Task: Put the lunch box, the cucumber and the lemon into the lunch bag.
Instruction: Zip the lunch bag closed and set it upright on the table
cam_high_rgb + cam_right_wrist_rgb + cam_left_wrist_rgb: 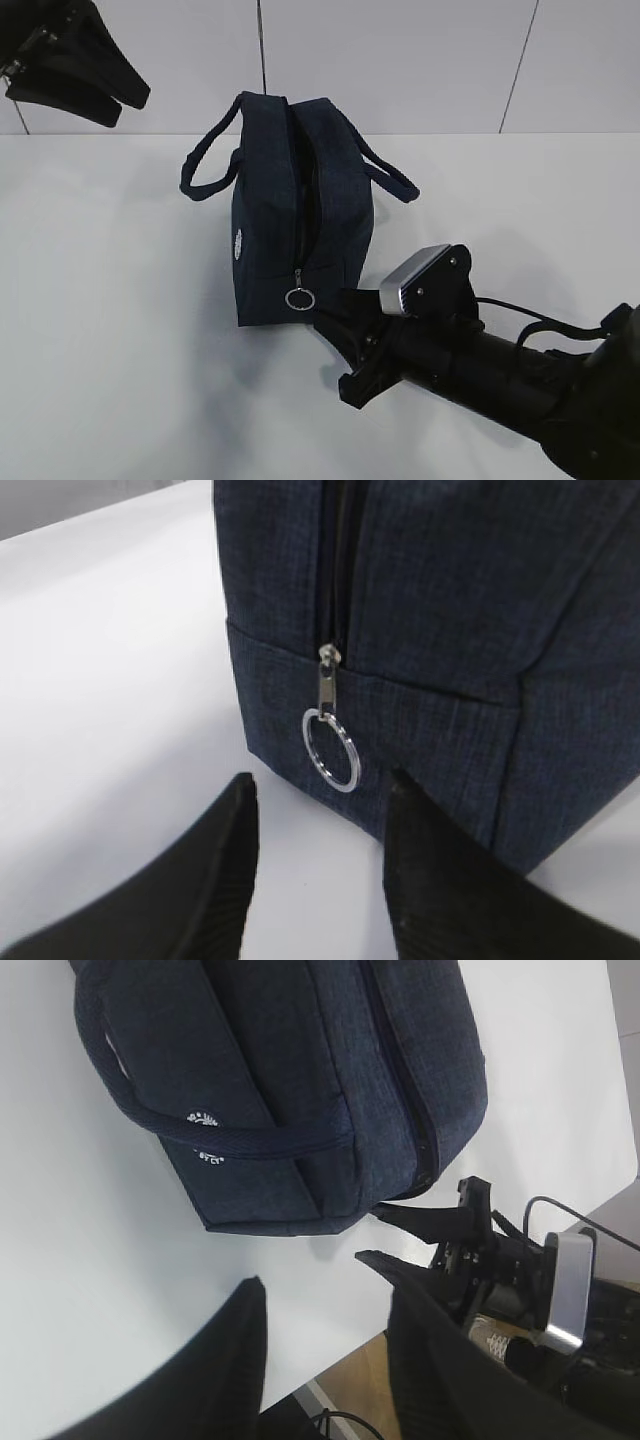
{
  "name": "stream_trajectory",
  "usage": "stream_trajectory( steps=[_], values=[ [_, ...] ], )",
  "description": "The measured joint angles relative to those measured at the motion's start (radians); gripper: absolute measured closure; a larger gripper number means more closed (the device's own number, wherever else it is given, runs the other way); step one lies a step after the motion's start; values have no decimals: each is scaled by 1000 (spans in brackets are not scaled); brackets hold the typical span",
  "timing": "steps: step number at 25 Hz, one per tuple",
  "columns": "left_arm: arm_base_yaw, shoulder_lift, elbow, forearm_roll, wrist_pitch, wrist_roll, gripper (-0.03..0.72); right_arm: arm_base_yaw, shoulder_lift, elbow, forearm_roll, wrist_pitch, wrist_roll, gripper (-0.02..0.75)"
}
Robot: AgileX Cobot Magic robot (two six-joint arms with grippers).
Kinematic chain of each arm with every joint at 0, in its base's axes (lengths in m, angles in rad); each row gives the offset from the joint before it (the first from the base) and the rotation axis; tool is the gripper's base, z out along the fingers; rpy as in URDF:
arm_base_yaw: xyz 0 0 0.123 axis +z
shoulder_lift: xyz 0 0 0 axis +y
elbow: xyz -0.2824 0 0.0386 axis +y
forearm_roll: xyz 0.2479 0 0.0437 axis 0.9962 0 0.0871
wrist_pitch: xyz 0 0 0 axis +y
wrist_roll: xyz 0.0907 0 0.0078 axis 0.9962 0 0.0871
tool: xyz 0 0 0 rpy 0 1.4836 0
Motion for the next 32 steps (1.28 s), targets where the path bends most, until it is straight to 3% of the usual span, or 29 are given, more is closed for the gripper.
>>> stream_trajectory(
  steps=[24,32],
  values=[
    [0,0,0,0,-13,0,398,0,91,-89,0,-3,0,426],
    [0,0,0,0,-16,0,398,0,138,-143,-64,-3,26,426]
  ],
)
